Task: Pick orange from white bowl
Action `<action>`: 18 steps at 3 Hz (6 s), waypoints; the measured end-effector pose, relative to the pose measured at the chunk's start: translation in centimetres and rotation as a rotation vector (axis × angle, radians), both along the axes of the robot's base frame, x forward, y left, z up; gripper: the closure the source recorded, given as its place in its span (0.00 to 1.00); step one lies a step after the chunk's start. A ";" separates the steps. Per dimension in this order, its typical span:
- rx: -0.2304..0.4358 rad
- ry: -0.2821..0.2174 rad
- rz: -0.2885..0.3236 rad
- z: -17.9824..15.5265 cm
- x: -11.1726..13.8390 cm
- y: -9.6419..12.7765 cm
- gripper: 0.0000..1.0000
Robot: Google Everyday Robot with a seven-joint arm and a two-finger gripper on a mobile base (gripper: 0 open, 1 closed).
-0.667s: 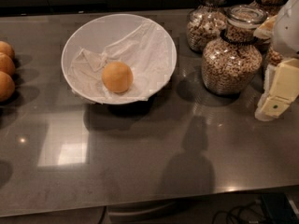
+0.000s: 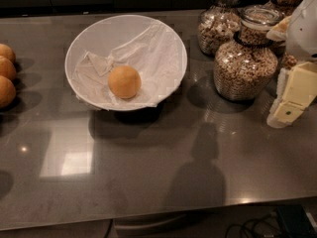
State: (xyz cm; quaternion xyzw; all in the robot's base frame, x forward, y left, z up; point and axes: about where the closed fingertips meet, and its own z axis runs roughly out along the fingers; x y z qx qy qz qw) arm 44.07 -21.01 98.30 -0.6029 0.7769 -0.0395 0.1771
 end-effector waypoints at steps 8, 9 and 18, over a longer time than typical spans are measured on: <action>0.399 -0.138 0.342 -3.3 12.4 21.5 0.00; 0.399 -0.139 0.342 -3.3 12.4 21.5 0.00; 0.399 -0.009 0.473 -9.8 15.5 28.3 0.17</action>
Offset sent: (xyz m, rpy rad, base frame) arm 0.0443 0.1376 -0.0117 0.2174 -0.0517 0.2684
